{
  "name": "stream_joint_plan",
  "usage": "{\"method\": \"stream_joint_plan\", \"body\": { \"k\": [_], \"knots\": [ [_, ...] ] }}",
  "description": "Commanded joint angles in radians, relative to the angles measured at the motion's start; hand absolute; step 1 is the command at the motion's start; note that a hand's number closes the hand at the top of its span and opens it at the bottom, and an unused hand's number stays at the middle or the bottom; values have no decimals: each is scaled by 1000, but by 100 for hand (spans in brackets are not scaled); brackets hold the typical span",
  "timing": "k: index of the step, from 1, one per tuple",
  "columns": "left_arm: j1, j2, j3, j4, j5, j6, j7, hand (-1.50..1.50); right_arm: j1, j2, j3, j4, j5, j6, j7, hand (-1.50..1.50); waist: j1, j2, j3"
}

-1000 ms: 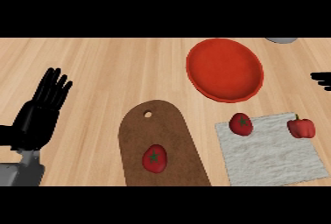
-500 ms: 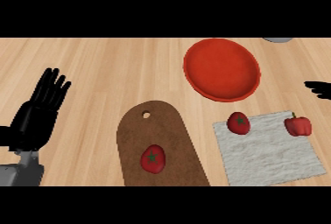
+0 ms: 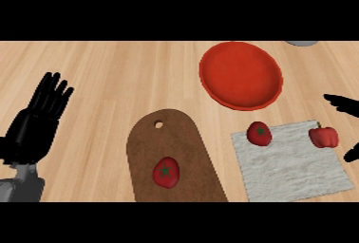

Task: Pick the bell pepper from the placemat and place it in the bowl

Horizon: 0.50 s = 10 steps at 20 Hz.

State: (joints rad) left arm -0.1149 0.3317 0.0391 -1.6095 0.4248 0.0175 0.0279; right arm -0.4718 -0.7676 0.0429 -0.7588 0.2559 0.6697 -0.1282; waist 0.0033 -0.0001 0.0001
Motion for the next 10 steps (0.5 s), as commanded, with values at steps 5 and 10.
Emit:
{"method": "stream_joint_plan", "body": {
  "k": [5,10],
  "knots": [
    [-18,-88,-31,19,-79,19,-15,0,-46,50,-5,89,120,-20,-60,-150,5,2,0],
    [-10,-68,20,8,-78,-26,-4,0,-34,77,-23,104,166,-20,-76,-150,3,1,0]
  ]
}}
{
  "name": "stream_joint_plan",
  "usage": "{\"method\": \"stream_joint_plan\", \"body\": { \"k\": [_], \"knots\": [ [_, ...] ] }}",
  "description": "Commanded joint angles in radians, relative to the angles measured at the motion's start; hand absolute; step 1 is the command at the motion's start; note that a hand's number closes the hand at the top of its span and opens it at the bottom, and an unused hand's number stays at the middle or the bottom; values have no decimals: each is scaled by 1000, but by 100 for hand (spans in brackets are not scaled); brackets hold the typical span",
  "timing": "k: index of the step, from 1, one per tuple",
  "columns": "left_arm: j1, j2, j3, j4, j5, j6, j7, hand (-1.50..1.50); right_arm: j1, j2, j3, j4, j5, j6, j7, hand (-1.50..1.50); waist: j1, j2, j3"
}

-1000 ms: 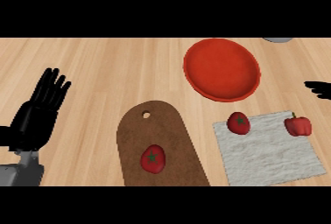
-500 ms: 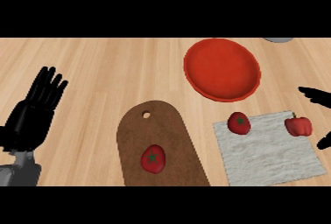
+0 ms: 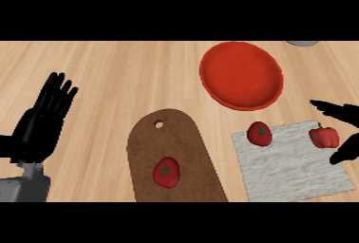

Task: Pick the bell pepper from the placemat and place it in the bowl

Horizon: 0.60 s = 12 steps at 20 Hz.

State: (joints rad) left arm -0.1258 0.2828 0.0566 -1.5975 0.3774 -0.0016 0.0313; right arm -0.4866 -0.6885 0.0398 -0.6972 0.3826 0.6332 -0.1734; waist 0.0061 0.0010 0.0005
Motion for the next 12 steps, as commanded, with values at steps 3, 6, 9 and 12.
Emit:
{"method": "stream_joint_plan", "body": {
  "k": [3,6,9,12],
  "knots": [
    [5,-30,16,18,8,-43,-6,0,-47,60,-5,49,64,-6,24,-150,2,0,0],
    [-38,-47,1,-1,-50,10,32,0,-31,27,-2,65,109,12,-50,150,0,0,0],
    [6,-1,56,17,7,-71,-1,0,-36,30,59,81,187,-68,-167,150,8,2,0],
    [-3,-28,22,-26,-50,-15,34,0,4,58,58,-42,193,-90,-114,150,-5,-2,0]
  ]
}}
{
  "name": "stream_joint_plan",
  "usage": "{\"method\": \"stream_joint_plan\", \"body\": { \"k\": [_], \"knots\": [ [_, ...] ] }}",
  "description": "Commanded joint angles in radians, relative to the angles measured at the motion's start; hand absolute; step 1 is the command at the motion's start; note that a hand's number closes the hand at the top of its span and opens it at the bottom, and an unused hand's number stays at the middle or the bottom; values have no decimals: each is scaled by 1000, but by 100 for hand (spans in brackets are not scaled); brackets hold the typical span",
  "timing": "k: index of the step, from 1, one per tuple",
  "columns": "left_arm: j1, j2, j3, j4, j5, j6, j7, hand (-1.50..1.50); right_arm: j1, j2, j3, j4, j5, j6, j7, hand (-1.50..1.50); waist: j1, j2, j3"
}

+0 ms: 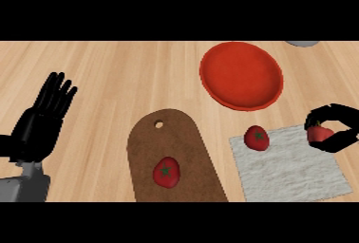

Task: Pick the bell pepper from the placemat and place it in the bowl

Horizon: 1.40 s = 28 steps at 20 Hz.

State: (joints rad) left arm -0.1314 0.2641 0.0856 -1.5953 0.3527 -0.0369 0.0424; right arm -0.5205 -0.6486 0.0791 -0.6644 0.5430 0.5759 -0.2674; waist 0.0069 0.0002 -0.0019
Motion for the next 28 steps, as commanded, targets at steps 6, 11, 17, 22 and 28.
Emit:
{"method": "stream_joint_plan", "body": {
  "k": [6,11,17,22,28],
  "knots": [
    [49,0,45,-44,18,-42,18,0,-34,-4,-6,24,100,-58,-112,150,2,0,2],
    [-20,-11,27,29,-2,-22,-1,0,-121,358,201,-247,225,-206,232,150,0,-19,-4],
    [-11,5,39,6,2,-19,26,0,-74,615,363,-445,366,-279,570,150,-19,-15,0],
    [32,-46,13,5,-20,-8,-16,0,-71,645,377,-680,407,-273,812,150,-18,-10,1],
    [63,0,47,-28,8,-42,13,0,-102,610,344,-976,500,-185,1048,150,-22,-12,1]
  ]
}}
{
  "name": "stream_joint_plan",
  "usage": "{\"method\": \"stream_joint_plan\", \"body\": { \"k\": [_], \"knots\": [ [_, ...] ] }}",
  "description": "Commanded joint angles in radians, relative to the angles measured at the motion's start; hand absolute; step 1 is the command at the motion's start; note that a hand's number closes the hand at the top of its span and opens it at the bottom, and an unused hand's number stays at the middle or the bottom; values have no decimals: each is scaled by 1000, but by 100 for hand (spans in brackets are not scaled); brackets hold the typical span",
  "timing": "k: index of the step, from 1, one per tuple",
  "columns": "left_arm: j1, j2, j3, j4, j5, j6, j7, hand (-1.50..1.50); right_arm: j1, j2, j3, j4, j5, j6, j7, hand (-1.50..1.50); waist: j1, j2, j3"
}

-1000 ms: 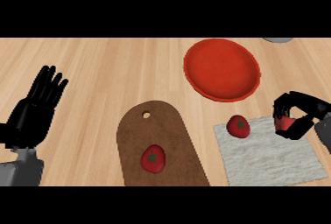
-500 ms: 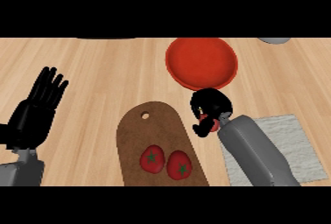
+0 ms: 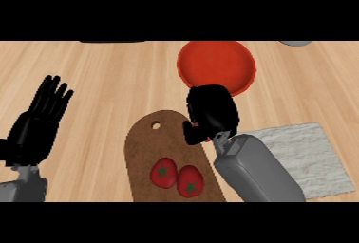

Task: Pick the bell pepper from the placemat and place it in the bowl

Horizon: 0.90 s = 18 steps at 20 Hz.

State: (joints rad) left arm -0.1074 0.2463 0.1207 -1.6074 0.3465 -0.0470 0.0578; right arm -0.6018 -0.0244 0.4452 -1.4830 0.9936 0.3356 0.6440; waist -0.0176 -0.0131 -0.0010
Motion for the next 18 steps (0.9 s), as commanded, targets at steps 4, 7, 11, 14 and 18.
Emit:
{"method": "stream_joint_plan", "body": {
  "k": [4,7,11,14,18],
  "knots": [
    [-1,10,16,6,4,-16,-1,0,-60,-36,-81,-277,99,107,232,150,4,7,0],
    [54,-23,-8,-43,-16,-7,-21,0,-126,-53,-179,-342,55,230,266,150,16,8,1],
    [-61,8,16,18,-1,-14,30,0,-179,-78,-299,-200,58,109,181,150,21,14,1],
    [-44,-34,-18,-8,-42,23,20,0,-119,-100,-307,-111,102,-46,102,150,23,15,1],
    [-59,-23,2,44,-23,-22,-19,0,-279,-176,-480,105,43,-111,-1,150,35,21,1]
  ]
}}
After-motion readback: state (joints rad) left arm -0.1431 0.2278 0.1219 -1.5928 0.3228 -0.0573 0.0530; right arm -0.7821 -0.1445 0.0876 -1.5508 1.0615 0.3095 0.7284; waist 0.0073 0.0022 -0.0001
